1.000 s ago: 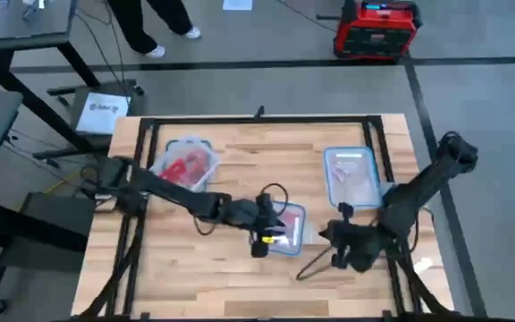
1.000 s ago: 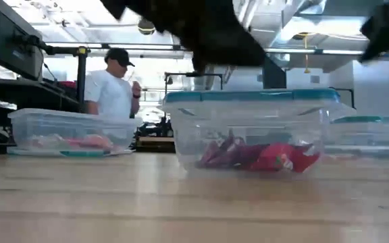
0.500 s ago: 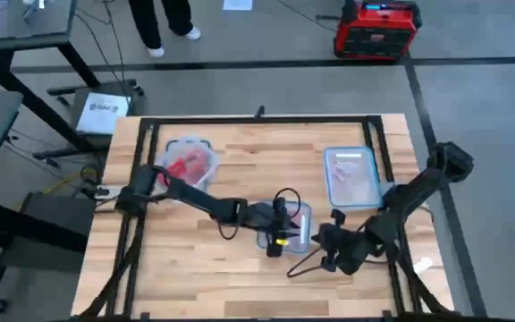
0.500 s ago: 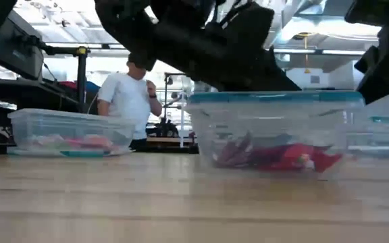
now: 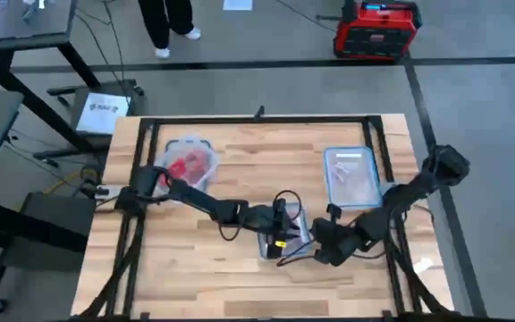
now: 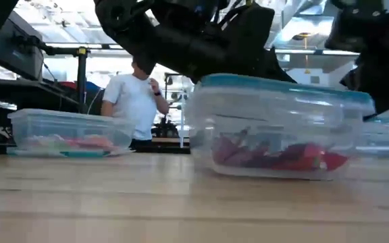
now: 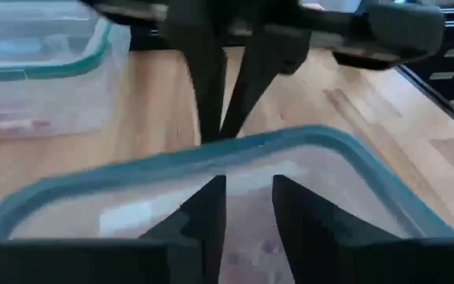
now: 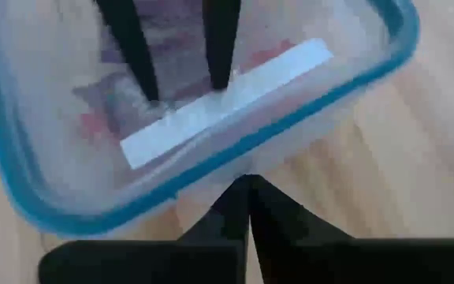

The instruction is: Sort candy

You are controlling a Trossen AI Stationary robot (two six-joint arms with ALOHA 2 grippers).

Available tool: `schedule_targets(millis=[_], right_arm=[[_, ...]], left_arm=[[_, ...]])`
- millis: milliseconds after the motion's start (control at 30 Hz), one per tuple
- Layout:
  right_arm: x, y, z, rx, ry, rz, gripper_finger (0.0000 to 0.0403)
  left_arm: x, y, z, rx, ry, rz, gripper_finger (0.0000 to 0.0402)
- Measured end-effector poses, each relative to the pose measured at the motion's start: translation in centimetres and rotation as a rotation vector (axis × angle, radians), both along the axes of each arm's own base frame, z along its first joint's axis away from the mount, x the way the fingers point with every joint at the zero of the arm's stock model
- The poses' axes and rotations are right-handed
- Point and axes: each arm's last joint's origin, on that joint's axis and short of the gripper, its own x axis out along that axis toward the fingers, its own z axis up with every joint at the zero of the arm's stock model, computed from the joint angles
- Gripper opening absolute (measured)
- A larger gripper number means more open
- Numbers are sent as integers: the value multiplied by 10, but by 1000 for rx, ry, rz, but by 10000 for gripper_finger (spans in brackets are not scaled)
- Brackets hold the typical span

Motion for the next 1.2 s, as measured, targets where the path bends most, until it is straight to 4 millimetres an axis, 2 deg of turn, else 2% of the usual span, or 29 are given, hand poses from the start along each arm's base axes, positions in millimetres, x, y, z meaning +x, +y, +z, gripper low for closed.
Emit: schedule_targets(millis=[300,567,933,1100,1200], right_arm=[[22,-6,2,63,-64,136,0],[37,-4,-15,113,-68,150,0],[8,-18,9,67,49,55,0],[-2,-25,20,47,63,30,0],[-6,-26,23,33,59,6,0]], left_arm=[[-3,1,-6,-2,83,-23,93],[-4,1,-7,-11,93,-27,92],[-2,2,-4,25,47,7,93],[2,-1,15,23,84,1,93],[4,-6,38,57,114,30,93]])
